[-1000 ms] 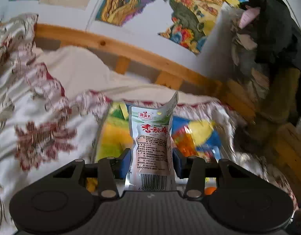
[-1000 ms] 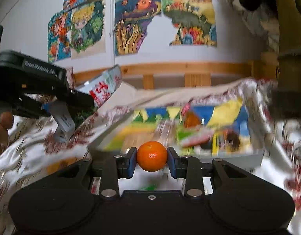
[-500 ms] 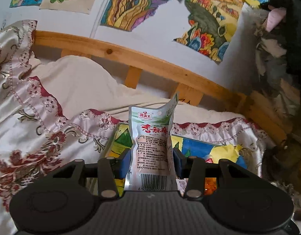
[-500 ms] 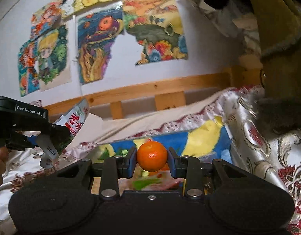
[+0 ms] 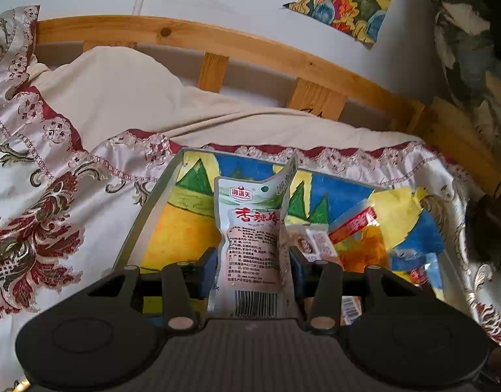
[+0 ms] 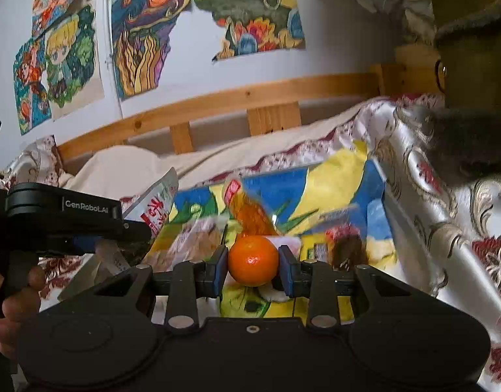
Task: Organize snacks
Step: 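Carry the snack bag and orange over the tray with both tools, then lower the snack bag and orange into the tray and open both tools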
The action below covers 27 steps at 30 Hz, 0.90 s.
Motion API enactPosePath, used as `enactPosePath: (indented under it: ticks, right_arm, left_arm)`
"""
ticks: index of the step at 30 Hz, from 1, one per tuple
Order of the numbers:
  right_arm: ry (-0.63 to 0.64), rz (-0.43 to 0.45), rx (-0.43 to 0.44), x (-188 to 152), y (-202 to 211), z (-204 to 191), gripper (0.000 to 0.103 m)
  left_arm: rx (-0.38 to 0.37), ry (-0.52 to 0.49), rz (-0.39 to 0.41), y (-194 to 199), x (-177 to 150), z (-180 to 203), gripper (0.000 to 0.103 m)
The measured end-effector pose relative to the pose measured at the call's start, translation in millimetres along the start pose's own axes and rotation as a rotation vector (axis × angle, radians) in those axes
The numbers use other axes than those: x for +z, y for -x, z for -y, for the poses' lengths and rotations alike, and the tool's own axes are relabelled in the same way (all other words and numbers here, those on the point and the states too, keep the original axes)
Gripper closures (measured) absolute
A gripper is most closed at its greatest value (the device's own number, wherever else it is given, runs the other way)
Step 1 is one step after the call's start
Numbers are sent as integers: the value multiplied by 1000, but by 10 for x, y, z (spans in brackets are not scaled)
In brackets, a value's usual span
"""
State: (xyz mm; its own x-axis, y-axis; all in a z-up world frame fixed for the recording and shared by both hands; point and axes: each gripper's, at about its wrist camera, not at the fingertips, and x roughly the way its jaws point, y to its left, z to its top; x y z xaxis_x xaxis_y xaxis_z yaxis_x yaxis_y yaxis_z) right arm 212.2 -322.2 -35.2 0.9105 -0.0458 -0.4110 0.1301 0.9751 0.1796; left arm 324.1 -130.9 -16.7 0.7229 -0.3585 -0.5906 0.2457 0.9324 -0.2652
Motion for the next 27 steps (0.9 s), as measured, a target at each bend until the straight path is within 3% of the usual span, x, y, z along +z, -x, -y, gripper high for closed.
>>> enactPosePath:
  ticks: [13,16,21,27]
  right_arm:
    - [61,-28,-12,-102,5,-89,64]
    - [41,-18,-2,-104,86,-117,57]
    - [33,52,20,-1,358,-203,45]
    - [51,172,17,192,883,-296,15]
  left_arm:
    - [54,12,-68,-9,-47,-42,38]
    - [57,32,-68,94,-43,-69,36]
    - [30,92,-8,459,18,-132,19]
    - [43,90,112,1065,66,-144,3]
